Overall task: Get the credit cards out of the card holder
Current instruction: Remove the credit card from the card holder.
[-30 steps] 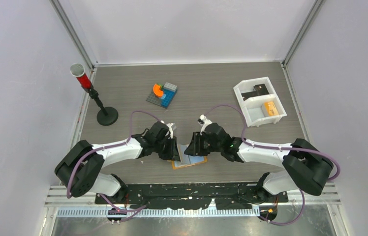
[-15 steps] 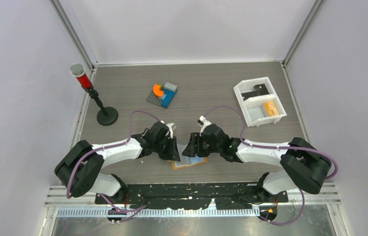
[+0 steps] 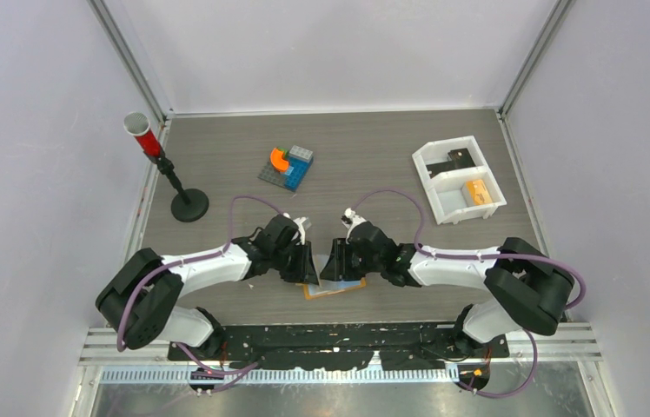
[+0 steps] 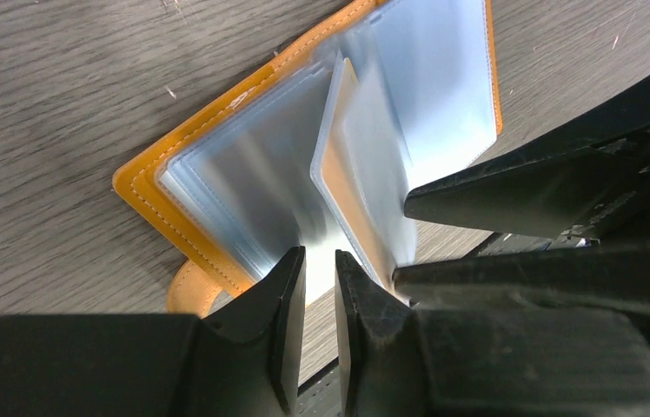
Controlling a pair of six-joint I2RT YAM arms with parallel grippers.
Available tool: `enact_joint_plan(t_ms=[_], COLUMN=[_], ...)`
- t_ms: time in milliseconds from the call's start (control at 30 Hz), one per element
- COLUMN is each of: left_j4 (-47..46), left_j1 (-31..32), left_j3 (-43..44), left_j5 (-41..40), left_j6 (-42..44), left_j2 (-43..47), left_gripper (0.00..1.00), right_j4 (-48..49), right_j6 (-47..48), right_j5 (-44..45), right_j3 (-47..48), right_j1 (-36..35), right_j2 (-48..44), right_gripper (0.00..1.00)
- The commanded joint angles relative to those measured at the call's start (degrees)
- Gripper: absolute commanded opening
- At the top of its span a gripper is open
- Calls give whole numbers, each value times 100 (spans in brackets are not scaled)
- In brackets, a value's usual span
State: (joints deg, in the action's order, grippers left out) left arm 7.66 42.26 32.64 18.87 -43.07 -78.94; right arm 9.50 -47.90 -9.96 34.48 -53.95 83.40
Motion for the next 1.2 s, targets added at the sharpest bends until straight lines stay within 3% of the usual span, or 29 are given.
enact_joint_plan(t_ms=[0, 133, 367, 500, 633, 933, 1167], left_j4=[38, 67, 469, 987, 1198, 390, 84], left_j1=[10, 10, 10, 10, 9, 10, 10], left_j3=[38, 39, 177, 359, 436, 348, 341], left_j5=[-103, -111, -309, -622, -813, -242, -57], left_j6=[44, 53, 159, 228, 165, 61, 113], left_j2=[179, 182, 358, 728, 1159, 909, 342], left_gripper=[21, 21, 22, 31, 34, 29, 26], right_j4=[-283, -509, -865, -1072, -1291, -1917, -2888], right_j6=[46, 97, 182, 209, 243, 198, 161], right_j5=[386, 560, 942, 1138, 1323, 1652, 2577], right_j3=[217, 212, 206, 175, 172, 226, 348], right_j1=[-36, -36, -36, -32, -35, -29, 65], right_j2=[-97, -200, -363, -350, -406, -1069, -1274], right_gripper=[38, 32, 31, 31, 31, 34, 36])
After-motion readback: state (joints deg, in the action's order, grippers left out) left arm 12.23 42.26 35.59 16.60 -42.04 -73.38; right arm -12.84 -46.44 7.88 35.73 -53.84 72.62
